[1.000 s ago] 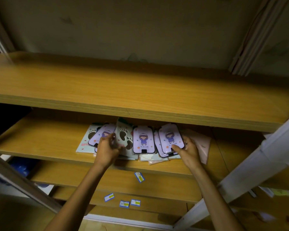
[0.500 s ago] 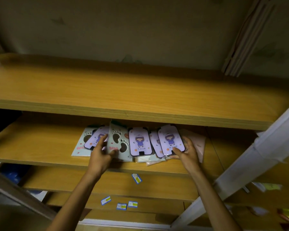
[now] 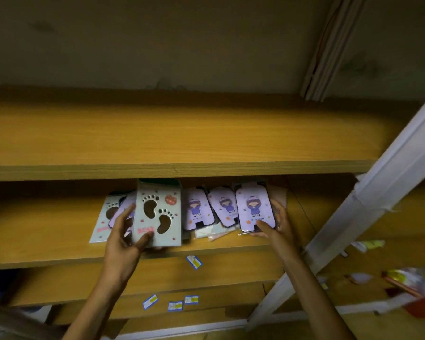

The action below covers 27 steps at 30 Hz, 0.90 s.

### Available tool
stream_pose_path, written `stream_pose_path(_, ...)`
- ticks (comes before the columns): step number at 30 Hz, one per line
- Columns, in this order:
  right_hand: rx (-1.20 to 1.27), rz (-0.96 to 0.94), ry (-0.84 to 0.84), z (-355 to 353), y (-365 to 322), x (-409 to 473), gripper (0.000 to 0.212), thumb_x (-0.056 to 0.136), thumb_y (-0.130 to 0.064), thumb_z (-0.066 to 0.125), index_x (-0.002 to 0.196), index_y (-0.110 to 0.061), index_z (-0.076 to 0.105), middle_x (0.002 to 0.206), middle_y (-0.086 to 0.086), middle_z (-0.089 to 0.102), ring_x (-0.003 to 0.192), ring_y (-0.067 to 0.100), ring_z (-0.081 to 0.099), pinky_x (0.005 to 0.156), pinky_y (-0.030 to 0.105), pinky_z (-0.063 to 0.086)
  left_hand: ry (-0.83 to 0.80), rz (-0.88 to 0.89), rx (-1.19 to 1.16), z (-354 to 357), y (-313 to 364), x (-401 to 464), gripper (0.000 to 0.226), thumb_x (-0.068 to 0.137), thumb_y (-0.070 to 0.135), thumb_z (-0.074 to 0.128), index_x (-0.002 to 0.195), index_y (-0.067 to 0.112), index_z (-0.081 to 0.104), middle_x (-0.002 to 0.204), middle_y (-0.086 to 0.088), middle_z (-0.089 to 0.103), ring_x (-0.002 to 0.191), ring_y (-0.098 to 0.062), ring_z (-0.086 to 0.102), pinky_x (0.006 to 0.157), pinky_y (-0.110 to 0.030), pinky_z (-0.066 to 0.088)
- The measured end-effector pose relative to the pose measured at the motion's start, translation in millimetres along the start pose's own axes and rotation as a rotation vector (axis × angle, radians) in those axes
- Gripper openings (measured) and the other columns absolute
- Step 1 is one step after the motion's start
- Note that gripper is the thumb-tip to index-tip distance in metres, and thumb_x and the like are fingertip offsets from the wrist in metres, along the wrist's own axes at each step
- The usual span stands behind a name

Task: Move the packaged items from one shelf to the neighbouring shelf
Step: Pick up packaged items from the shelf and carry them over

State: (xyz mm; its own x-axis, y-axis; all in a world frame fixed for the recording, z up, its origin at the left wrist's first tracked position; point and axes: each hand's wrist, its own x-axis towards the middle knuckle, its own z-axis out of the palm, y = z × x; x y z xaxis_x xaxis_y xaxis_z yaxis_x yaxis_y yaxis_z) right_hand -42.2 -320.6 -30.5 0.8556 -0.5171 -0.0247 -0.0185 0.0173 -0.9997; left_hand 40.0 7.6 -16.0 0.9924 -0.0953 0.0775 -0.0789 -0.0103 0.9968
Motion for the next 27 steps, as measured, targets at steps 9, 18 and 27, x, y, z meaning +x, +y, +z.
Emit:
stream_pose_path(9, -0.022, -0.01, 0.095, -83, -13, -107, 0.058, 0.08, -0.005, 0.07, 0.128, -0.029, 0.048, 0.124, -0.012, 0.059, 0.106, 0.0, 0.063, 0.069, 0.019, 0.055, -0.361, -0.107, -0.165, 90, 13, -62, 0.078, 0.079, -0.008, 0.066, 0.13, 0.048, 0.045, 0.13, 0.004, 0.056, 0.111, -0.025, 0.061, 0.069, -0.043, 0.061)
stream_pose_path(18, 0.037, -0.017, 0.279, -207, -18, -231, 0.069, 0.069, -0.012, 0.072, 0.134, -0.022, 0.05, 0.126, -0.001, 0.064, 0.106, 0.012, 0.065, 0.073, 0.024, 0.056, -0.549, -0.126, -0.17, 184, 26, -172, 0.078, 0.077, -0.011, 0.065, 0.134, 0.039, 0.046, 0.127, 0.003, 0.061, 0.104, -0.018, 0.067, 0.067, -0.043, 0.061)
stream_pose_path(27, 0.005, 0.0, 0.49, -333, -15, -283, 0.057, 0.083, 0.007, 0.065, 0.133, -0.015, 0.049, 0.12, 0.001, 0.062, 0.095, 0.011, 0.067, 0.061, 0.02, 0.056, -0.664, -0.165, -0.177, 290, 45, -255, 0.078, 0.077, -0.01, 0.067, 0.135, 0.038, 0.043, 0.124, 0.006, 0.057, 0.101, -0.023, 0.068, 0.065, -0.048, 0.061)
